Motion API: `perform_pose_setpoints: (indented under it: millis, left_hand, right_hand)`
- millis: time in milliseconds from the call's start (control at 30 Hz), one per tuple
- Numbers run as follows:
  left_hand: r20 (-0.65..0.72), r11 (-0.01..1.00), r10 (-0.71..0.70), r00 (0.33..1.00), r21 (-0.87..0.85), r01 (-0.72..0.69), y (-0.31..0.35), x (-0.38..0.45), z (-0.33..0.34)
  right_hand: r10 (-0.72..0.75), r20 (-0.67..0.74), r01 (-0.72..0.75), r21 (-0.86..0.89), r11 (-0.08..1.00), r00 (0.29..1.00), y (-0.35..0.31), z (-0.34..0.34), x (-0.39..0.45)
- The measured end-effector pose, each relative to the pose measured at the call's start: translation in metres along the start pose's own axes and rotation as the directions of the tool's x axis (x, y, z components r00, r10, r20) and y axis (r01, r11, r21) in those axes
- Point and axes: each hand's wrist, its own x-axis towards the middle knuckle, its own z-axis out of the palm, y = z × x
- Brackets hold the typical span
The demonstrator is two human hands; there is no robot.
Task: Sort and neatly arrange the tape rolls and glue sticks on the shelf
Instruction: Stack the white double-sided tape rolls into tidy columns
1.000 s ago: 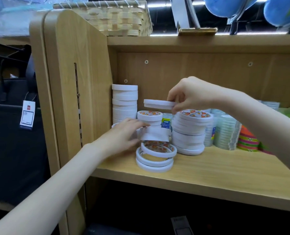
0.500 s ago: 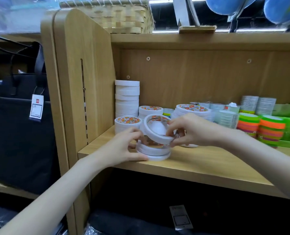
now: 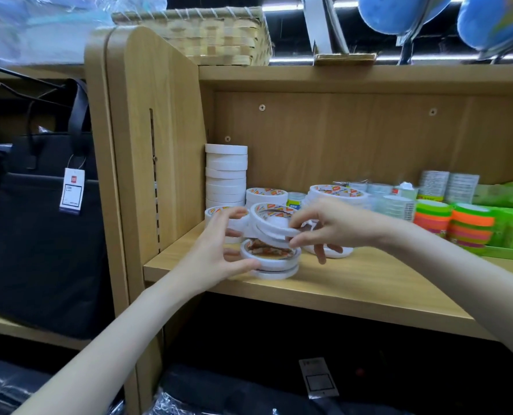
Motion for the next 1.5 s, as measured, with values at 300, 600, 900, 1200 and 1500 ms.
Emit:
perform_pose_setpoints:
  millis: [300, 600, 900, 1200, 1500]
  left_hand:
    - [0.110, 1.000, -0.023, 0.994, -0.016, 0.025, -0.011, -0.004, -0.010]
    - [0.140, 0.967, 0.040, 0.989, 0.244, -0.074, 0.000, 0.027, -0.002]
    - [0.397, 0.927, -0.345, 0.850, 0.283, 0.245, 0.013, 0.071, -0.001]
    - [0.454, 0.959, -0.284, 0.845, 0.136, 0.249, 0.016, 0.073, -0.006]
    - [0.036, 0.960, -0.199, 0.979, -0.194, 0.202, 0.028, 0.079, -0.039]
  right_hand:
    - [0.032, 0.064, -0.015, -0.245, 0.970, 0.997, 0.006, 0.027, 0.006]
    - [0.163, 0.111, -0.150, -0.117, 0.982, 0.980, 0.018, -0.012, -0.017]
    - [0.052, -0.046, -0.056, -0.102, 0.993, 0.998, 0.026, -0.001, -0.029]
    - [0.021, -0.053, -0.027, -0.107, 0.994, 0.998, 0.033, -0.005, -0.037]
    - [-0.116, -0.193, 0.079, -0.191, 0.978, 0.974, 0.033, -0.012, -0.029]
